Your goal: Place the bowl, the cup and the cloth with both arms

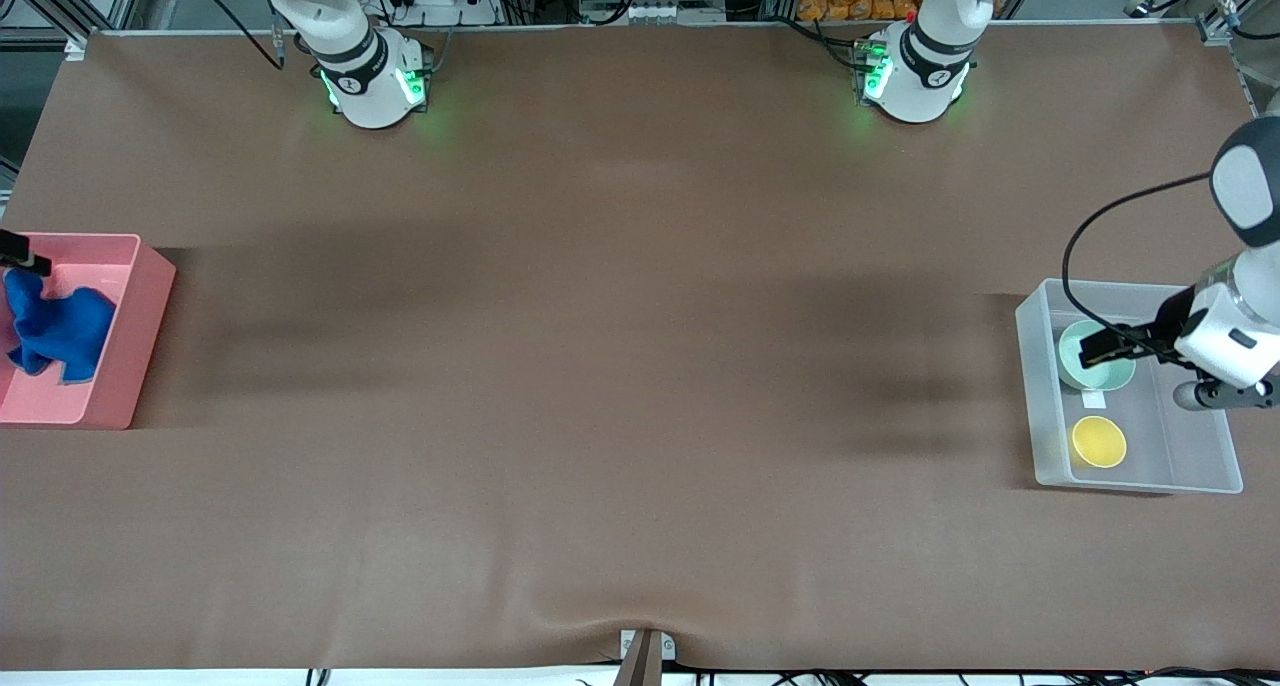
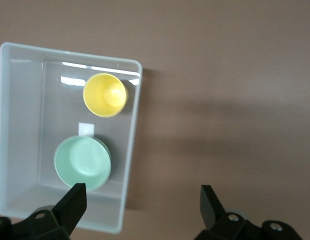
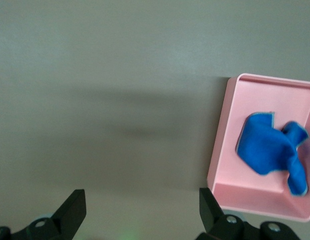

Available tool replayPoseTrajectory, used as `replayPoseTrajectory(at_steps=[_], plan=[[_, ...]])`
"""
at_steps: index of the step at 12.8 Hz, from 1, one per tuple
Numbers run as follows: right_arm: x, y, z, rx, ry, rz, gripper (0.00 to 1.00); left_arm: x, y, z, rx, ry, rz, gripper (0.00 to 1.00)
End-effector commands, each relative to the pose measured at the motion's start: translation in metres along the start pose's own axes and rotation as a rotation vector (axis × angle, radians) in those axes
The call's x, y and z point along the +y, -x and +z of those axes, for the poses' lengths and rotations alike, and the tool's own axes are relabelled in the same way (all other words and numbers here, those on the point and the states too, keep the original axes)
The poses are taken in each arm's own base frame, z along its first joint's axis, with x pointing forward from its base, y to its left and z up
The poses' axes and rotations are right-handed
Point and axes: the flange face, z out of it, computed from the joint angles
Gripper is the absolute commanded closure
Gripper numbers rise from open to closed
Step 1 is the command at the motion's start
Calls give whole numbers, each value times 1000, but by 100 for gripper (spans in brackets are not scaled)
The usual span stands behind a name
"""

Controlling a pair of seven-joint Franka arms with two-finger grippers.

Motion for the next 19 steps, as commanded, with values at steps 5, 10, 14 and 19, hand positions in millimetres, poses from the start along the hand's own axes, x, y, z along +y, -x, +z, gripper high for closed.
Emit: replayPoseTrajectory(at_steps=[5,10,14,19], plan=[[-115,19,-44,13,22,151,0,92,51,-65,-12,9,-89,0],[-120,38,-38,-1,20,142,0,87,70,-102,-25,10,-72,0],[-125,36,-38,3,22,145,0,74,81,-117,-19,13,-55,0],[-125,33,-41,22,25,143,0,48,78,-124,-6,27,-52,0]])
